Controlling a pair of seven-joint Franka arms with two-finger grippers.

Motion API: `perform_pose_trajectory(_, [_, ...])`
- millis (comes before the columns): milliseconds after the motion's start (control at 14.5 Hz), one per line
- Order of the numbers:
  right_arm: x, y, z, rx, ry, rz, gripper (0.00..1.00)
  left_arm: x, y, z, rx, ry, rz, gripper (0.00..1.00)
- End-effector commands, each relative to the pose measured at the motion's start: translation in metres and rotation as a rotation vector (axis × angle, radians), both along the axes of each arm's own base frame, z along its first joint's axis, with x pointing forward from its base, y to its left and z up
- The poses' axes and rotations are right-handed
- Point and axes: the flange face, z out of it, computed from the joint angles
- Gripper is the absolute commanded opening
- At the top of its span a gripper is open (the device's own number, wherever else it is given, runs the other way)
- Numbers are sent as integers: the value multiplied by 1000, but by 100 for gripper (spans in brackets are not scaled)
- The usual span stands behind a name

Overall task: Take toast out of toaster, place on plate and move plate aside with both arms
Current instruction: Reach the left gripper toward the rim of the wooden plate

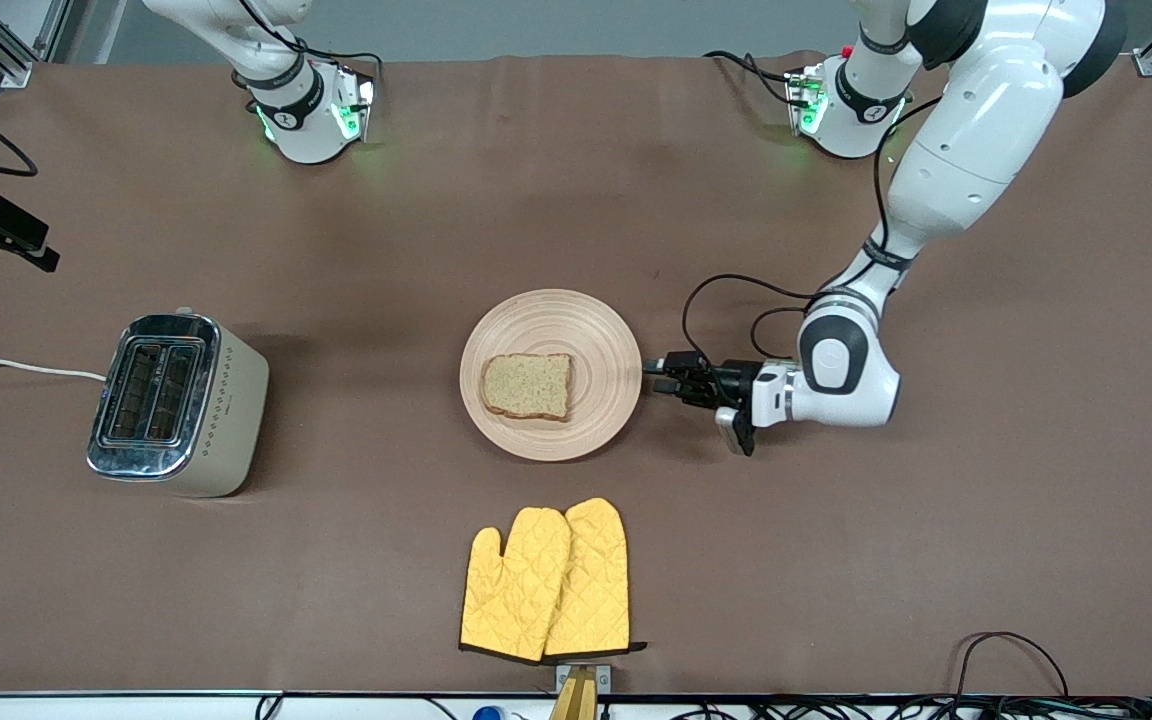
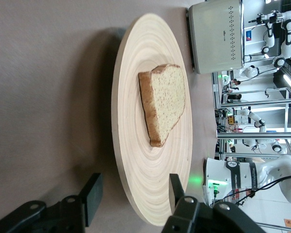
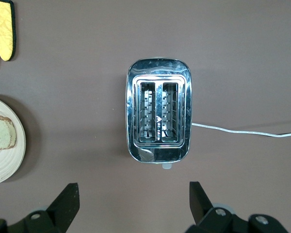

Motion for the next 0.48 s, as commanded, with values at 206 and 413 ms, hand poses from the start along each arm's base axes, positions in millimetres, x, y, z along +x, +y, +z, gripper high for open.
perform_pose_trajectory(206, [-8, 3, 4, -6, -3, -13, 100, -12, -21, -14, -33, 7, 58, 42])
perform_pose_trajectory(413, [-8, 4, 4, -4, -2, -13, 100, -15, -23, -21, -43, 31, 83, 33])
